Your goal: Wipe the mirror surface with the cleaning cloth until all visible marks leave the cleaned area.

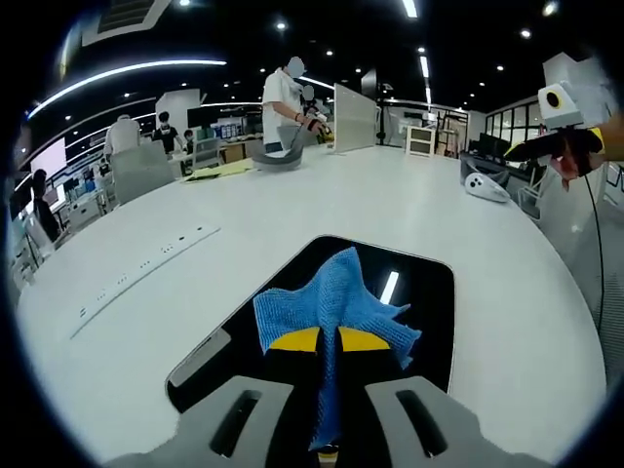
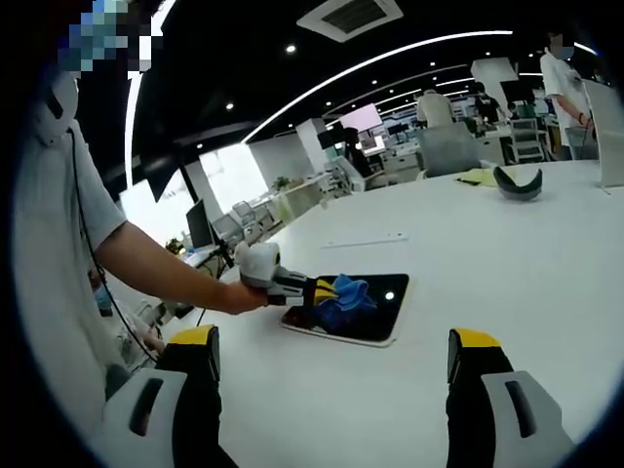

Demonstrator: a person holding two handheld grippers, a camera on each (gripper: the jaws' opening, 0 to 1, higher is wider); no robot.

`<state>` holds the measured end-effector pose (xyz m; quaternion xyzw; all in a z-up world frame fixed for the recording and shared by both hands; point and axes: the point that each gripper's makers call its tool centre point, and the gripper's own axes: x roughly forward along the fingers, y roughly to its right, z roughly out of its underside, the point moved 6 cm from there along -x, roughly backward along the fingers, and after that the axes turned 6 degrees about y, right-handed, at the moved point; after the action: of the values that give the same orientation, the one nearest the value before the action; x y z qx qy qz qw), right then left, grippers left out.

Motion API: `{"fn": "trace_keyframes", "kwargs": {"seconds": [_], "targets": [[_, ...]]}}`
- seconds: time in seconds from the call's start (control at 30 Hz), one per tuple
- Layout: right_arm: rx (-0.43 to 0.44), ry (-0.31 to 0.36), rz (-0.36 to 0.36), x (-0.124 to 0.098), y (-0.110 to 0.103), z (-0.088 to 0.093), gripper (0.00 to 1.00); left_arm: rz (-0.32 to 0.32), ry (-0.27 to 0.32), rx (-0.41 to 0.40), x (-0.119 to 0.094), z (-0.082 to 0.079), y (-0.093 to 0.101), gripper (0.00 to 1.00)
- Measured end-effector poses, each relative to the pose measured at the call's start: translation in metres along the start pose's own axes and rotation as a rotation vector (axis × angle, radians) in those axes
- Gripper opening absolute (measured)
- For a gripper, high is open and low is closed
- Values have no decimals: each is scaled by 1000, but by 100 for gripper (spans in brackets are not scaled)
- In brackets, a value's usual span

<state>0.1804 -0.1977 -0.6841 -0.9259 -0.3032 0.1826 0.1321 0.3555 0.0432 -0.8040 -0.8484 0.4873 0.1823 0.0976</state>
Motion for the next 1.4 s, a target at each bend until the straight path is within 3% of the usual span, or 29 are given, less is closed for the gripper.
{"fn": "trace_keyframes", "kwargs": {"seconds": [1.4], "targets": [[-11, -10, -13, 5, -6, -2, 97, -40, -31, 13, -39, 15, -21, 3]]}}
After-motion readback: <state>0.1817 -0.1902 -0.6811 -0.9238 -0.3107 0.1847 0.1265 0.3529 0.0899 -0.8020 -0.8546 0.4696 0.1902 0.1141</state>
